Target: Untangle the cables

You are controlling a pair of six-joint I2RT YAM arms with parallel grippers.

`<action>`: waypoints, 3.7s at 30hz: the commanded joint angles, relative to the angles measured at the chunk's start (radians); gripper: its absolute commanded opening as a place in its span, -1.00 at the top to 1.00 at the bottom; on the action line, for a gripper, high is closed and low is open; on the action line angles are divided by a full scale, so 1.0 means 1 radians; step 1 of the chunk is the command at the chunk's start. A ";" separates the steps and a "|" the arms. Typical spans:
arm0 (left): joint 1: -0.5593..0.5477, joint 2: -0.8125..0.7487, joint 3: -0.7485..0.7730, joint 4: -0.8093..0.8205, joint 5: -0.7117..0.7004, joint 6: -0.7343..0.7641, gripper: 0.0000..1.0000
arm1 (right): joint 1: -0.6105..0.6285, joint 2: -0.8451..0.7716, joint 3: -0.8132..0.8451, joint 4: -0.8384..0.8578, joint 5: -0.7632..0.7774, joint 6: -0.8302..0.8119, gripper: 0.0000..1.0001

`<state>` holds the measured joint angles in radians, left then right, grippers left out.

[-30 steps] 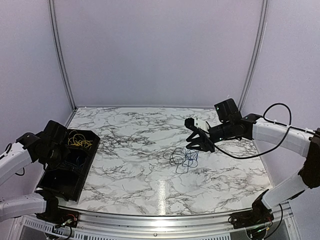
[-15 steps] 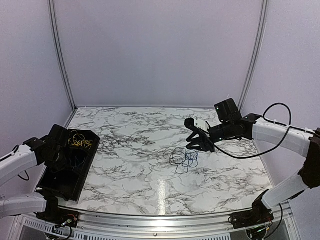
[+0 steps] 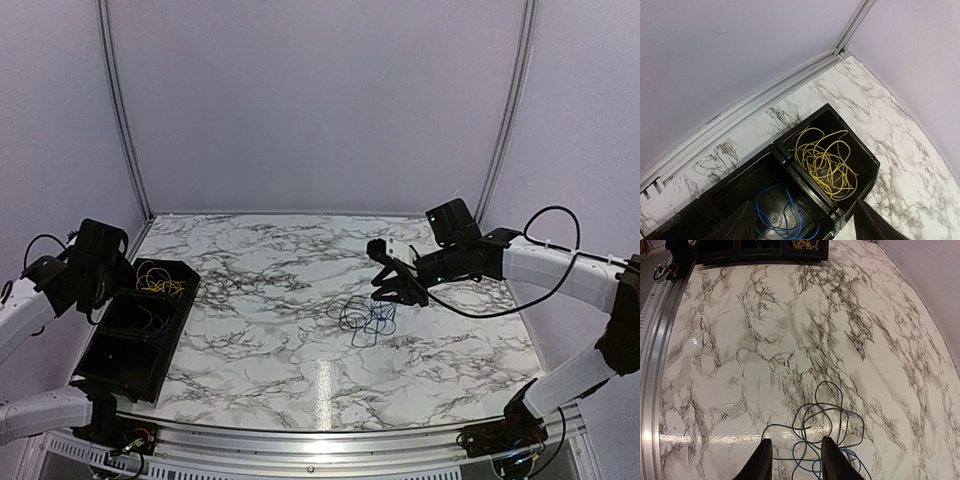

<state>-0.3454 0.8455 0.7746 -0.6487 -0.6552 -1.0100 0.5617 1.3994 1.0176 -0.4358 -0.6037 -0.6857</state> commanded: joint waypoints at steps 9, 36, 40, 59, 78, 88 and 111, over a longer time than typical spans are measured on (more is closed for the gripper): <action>-0.134 0.210 0.060 0.370 0.393 0.480 -0.28 | 0.006 0.068 0.036 0.009 0.085 0.081 0.34; -0.663 0.644 0.363 0.653 -0.560 0.827 -0.98 | -0.333 0.403 0.184 -0.150 -0.042 0.316 0.14; -0.670 0.590 0.291 0.666 -0.280 0.669 -0.98 | -0.333 0.444 0.197 -0.157 -0.085 0.321 0.13; -0.863 0.732 0.215 0.965 0.298 0.842 -0.98 | -0.256 0.381 0.215 -0.139 -0.148 0.274 0.91; -0.980 0.883 0.163 1.521 0.056 0.950 -0.98 | -0.213 -0.013 0.403 -0.336 -0.137 0.207 1.00; -0.973 0.995 0.356 1.605 0.042 0.942 -0.64 | -0.175 -0.036 0.379 -0.312 -0.140 0.255 1.00; -0.803 1.430 0.751 1.575 0.004 0.714 0.11 | -0.157 -0.076 0.647 -0.450 -0.448 0.251 1.00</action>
<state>-1.1343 2.2131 1.4952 0.9161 -0.7101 -0.2668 0.3958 1.3464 1.5112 -0.8570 -0.9539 -0.4355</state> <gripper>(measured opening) 0.447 0.013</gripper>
